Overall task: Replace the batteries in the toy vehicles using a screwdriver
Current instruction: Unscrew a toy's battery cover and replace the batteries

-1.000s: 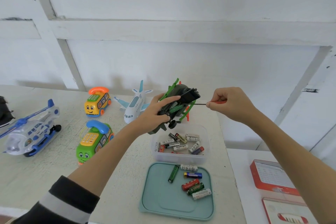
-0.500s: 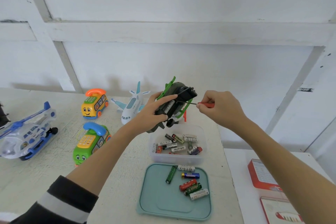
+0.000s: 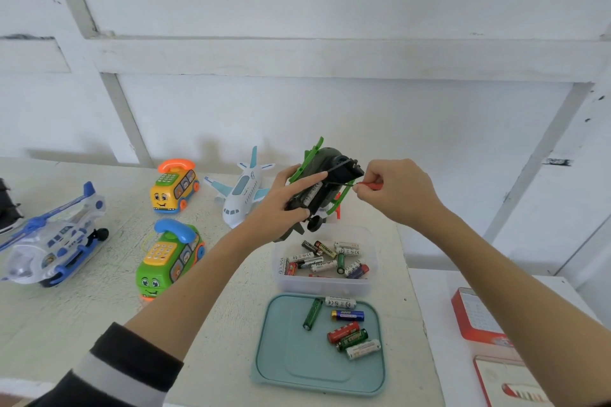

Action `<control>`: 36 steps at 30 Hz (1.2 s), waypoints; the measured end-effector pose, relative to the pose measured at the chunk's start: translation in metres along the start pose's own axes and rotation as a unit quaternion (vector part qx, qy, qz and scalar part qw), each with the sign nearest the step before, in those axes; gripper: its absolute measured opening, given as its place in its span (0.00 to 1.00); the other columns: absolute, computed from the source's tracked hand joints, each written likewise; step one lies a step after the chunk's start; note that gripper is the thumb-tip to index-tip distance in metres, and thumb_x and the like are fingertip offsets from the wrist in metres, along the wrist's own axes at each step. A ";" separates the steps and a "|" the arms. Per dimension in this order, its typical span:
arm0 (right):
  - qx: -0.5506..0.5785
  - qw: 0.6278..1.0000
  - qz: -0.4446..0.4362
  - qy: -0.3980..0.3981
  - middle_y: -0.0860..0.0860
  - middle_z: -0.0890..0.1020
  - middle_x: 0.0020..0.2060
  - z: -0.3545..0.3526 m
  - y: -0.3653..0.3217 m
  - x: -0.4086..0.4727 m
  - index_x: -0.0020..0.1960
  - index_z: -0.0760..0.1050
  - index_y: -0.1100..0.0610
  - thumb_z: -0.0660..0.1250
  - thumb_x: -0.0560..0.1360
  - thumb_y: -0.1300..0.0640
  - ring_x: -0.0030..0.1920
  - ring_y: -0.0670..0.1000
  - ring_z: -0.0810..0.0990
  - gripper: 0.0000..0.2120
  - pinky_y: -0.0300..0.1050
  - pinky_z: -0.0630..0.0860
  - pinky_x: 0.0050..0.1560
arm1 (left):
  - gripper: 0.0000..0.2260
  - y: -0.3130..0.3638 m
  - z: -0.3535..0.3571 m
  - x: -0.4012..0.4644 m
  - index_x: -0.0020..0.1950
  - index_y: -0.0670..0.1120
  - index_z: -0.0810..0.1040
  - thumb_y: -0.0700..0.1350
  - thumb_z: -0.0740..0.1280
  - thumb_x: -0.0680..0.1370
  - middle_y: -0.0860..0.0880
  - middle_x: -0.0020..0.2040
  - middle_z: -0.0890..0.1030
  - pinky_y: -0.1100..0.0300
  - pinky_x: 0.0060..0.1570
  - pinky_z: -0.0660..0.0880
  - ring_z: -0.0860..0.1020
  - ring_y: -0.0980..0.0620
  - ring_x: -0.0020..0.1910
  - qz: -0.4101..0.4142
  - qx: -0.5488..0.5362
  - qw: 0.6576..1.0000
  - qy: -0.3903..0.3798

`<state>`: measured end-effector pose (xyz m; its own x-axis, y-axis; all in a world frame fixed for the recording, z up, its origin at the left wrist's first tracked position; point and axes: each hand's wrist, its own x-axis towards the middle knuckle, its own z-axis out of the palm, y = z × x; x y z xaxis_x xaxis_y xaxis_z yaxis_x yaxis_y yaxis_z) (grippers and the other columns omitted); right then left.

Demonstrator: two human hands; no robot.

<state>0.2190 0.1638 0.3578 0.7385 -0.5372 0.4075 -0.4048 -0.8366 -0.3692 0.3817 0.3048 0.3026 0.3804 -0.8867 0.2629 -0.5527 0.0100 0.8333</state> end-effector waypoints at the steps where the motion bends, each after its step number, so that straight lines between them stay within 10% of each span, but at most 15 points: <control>1: 0.015 1.000 0.006 -0.010 0.48 0.75 0.28 -0.002 0.001 0.001 0.35 0.74 0.57 0.67 0.71 0.55 0.35 0.50 0.72 0.09 0.38 0.64 0.32 | 0.32 0.000 0.001 -0.001 0.67 0.66 0.70 0.30 0.62 0.75 0.51 0.72 0.61 0.66 0.59 0.74 0.68 0.62 0.64 -0.001 -0.005 1.000 0.000; 22: 0.087 0.996 -0.004 -0.031 0.48 0.80 0.29 -0.006 -0.010 -0.014 0.36 0.77 0.57 0.70 0.70 0.54 0.33 0.47 0.75 0.08 0.45 0.74 0.40 | 0.32 0.011 0.002 -0.003 0.67 0.63 0.70 0.28 0.62 0.76 0.54 0.71 0.61 0.69 0.50 0.75 0.70 0.58 0.65 0.045 -0.072 0.994 0.071; 36: -0.089 0.975 -0.169 0.111 0.47 0.73 0.22 0.026 -0.021 -0.031 0.32 0.71 0.57 0.67 0.68 0.56 0.19 0.51 0.68 0.09 0.39 0.60 0.18 | 0.32 0.002 0.004 -0.001 0.67 0.71 0.69 0.36 0.63 0.75 0.56 0.67 0.64 0.47 0.62 0.76 0.73 0.49 0.63 -0.004 -0.115 0.987 0.111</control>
<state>0.2184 0.2007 0.3308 0.7187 -0.2210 0.6593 -0.2605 -0.9647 -0.0394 0.3773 0.3042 0.3026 0.5506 -0.7645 0.3352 -0.3753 0.1320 0.9175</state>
